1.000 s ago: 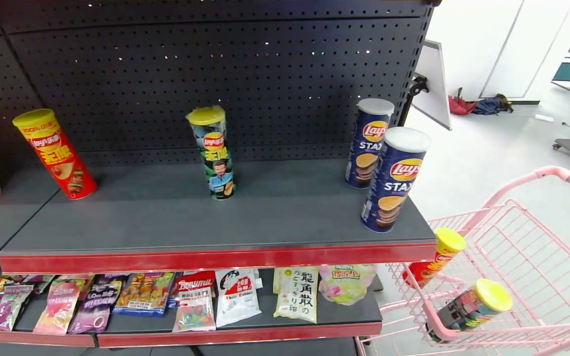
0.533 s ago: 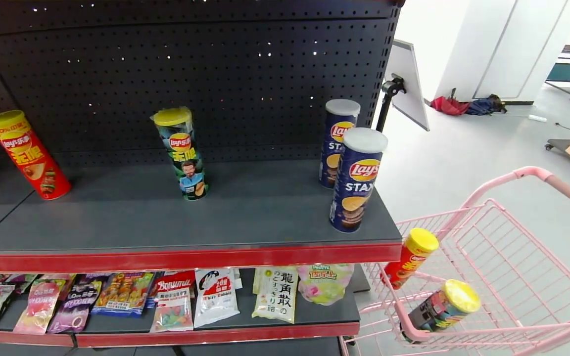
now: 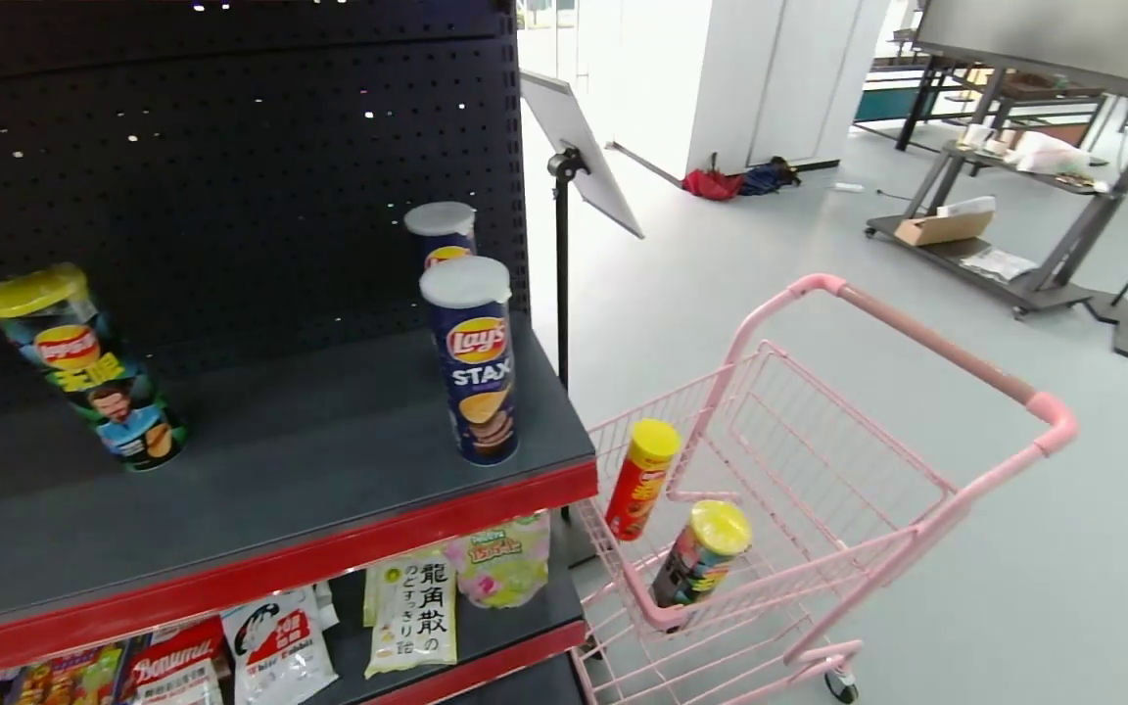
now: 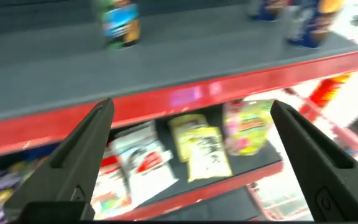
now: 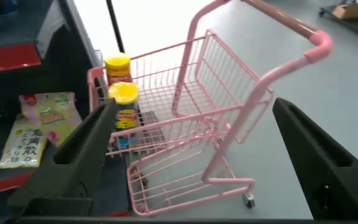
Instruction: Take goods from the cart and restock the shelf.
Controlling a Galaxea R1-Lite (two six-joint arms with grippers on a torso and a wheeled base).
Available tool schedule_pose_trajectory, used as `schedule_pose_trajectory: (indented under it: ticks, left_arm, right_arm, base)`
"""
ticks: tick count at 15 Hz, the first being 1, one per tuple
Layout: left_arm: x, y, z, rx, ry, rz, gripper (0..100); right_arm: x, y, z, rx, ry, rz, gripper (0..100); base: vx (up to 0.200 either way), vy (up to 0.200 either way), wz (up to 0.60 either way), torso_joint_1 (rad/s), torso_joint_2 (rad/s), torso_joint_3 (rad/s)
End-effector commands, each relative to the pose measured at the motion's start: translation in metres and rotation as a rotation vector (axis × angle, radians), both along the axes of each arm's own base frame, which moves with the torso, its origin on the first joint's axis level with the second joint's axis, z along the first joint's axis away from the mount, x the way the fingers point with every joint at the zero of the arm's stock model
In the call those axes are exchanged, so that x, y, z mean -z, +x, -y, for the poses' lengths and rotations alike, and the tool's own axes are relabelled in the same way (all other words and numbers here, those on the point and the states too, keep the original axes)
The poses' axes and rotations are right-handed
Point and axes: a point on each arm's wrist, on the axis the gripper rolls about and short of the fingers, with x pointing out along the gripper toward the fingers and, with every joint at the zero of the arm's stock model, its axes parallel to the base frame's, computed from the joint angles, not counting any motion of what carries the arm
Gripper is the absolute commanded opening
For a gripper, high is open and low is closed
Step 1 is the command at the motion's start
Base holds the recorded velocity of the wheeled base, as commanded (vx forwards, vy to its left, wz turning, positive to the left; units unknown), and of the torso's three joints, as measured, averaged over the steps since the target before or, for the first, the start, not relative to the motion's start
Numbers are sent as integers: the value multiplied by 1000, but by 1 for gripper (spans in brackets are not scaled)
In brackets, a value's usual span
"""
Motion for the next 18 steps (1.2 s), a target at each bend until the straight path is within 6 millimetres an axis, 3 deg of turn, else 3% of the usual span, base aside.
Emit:
schedule_pose_trajectory:
  ticks: [1,7,18]
  left_arm:
    - [0,0,0,0,0,-1,100]
    - [0,0,0,-1,0,-1,100]
    - [0,0,0,-1,0,-1,100]
  right_arm:
    - [0,0,0,-1,0,0,100]
    - [0,0,0,1,0,0,100]
    - [0,0,0,1,1,0,100]
  base:
    - [0,0,0,0,0,0]
    - [0,0,0,0,0,0]
    - [0,0,0,-137,340,194]
